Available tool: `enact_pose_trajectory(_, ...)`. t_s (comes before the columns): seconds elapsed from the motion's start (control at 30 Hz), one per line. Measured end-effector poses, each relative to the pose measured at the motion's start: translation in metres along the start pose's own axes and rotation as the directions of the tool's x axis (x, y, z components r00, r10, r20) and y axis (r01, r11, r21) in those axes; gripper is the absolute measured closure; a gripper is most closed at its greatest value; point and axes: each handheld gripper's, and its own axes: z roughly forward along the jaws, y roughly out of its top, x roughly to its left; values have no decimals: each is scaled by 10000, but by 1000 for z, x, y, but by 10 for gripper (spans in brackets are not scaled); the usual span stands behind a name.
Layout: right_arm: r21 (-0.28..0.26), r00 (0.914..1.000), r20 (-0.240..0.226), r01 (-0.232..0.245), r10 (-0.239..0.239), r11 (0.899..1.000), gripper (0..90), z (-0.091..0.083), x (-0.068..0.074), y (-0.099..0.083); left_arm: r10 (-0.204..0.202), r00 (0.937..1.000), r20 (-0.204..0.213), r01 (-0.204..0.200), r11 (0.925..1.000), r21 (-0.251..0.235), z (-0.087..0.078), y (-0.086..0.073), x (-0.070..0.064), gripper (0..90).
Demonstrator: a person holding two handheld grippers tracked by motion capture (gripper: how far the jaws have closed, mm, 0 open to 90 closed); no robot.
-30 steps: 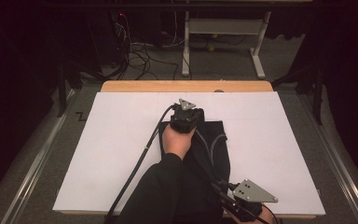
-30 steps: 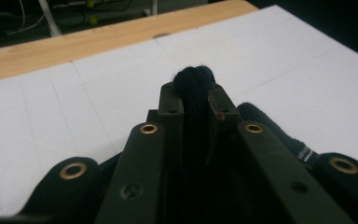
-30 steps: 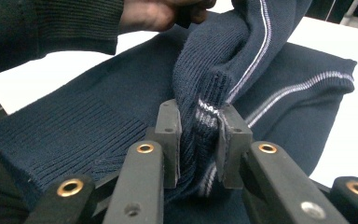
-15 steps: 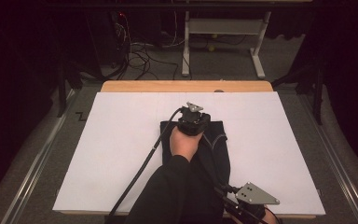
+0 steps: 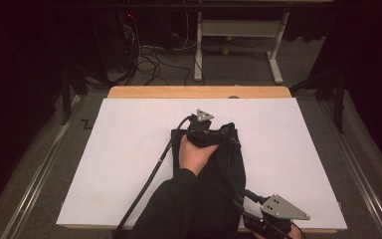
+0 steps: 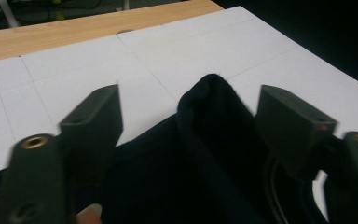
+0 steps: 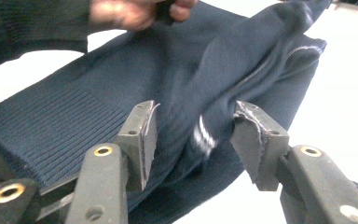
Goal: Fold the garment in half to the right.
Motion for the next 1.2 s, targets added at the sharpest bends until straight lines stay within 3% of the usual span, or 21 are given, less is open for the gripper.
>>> enact_pose_trajectory(0.33,-400,10000,8,11,-11,9992,505,-3,0,11,58,9999,139,-55,9997,-242,-33,-18,18,114)
enact_pose_trajectory(0.53,-186,9996,-132,254,-257,9995,562,15,-3,24,56,10000,21,-56,9995,-306,-59,-43,39,87)
enact_pose_trajectory(0.73,171,9971,-23,756,-756,9970,725,43,-8,41,-62,9996,-262,51,9992,-409,-90,-69,62,0)
enact_pose_trajectory(0.8,475,9958,60,912,-916,9947,829,54,-10,46,-91,9997,-220,81,9989,-452,-103,-77,69,0)
enact_pose_trajectory(0.9,1113,9918,304,1203,-1244,9865,900,71,-11,55,-23,9994,-340,2,9981,-613,-126,-89,78,0)
enact_pose_trajectory(1.03,1933,9827,460,1673,-1793,9668,900,90,-6,66,37,9970,-767,-90,9976,-688,-155,-96,94,0)
enact_pose_trajectory(1.2,2675,9768,582,1837,-2062,9459,900,113,-4,70,169,9934,-1130,-236,9981,-575,-179,-111,106,0)
